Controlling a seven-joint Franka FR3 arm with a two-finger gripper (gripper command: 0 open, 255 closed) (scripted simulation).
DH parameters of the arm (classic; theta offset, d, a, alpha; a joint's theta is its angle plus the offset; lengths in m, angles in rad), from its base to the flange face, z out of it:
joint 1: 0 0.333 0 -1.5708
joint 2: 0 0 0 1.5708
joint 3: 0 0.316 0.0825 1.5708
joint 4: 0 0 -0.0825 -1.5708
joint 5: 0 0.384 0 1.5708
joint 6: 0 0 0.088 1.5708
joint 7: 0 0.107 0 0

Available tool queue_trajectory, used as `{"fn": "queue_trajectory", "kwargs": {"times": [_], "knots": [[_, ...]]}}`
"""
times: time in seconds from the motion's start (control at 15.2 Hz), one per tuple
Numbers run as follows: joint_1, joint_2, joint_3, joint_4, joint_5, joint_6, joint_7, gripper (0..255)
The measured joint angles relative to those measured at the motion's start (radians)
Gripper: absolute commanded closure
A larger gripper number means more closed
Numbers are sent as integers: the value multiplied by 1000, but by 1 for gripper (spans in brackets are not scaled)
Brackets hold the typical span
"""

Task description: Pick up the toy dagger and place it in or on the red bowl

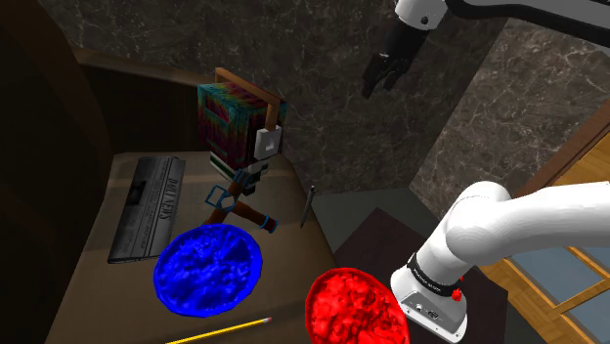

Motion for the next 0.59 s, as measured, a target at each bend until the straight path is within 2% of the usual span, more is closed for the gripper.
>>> {"fn": "queue_trajectory", "kwargs": {"times": [0.26,0.59], "knots": [[10,38,52,9,-1,3,34,0],[31,152,185,41,-6,18,132,0]]}}
